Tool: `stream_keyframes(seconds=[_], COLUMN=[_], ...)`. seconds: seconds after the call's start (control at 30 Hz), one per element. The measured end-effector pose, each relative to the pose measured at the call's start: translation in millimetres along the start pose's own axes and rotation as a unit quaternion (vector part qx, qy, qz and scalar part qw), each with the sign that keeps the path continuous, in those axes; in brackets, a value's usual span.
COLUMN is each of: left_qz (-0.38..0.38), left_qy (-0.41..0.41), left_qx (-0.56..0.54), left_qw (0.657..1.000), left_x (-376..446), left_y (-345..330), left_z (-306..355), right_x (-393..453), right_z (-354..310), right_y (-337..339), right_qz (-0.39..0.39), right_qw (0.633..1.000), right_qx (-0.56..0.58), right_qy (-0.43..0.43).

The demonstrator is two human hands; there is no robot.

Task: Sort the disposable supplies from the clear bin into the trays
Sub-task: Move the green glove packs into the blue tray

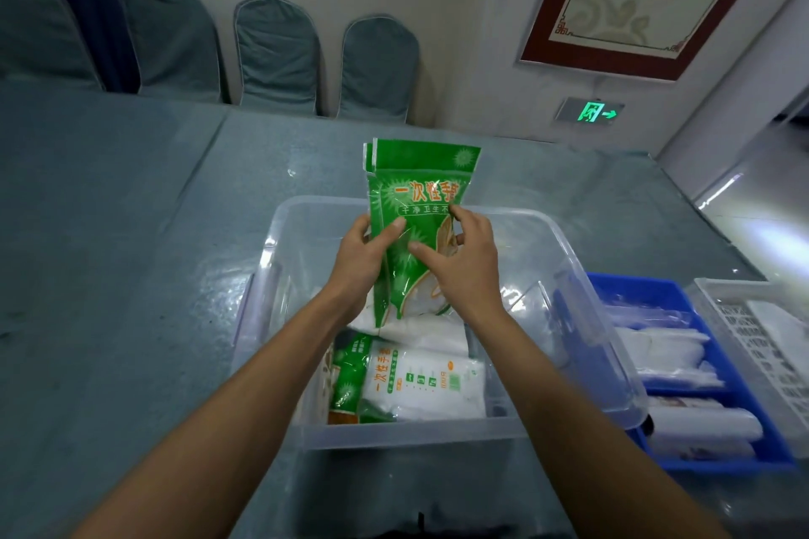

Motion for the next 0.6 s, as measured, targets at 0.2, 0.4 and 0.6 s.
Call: stream_keyframes(seconds=[0.2, 0.4, 0.6], left_qz=[0.039, 0.036, 0.0], left_qy=[0.014, 0.047, 0.041], left_qx=[-0.008, -0.055, -0.063], left_qw=[0.999, 0.997, 0.997], left_x=[4.9, 5.8, 0.2], left_y=[10.5, 5.1, -10.9], left_z=[-6.1, -10.9, 4.0], right_x=[-10.4, -10.3, -10.5], right_z=[13.0, 23.0, 22.7], right_y=[-10.5, 8.7, 20.6], right_qz=[-0.05, 0.01, 0.004], right_qw=[0.999, 0.997, 0.997], right_qx=[0.018, 0.06, 0.067], right_qy=[-0.01, -0.055, -0.042])
Point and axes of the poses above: each hand's wrist, its own x-axis towards the middle knuckle, its own y-axis out of the back of the hand, z = x × y, the point moved 10 cm from there along x, towards the middle knuckle, and after that the axes turned 3 degrees about z, right-handed, at the moved point
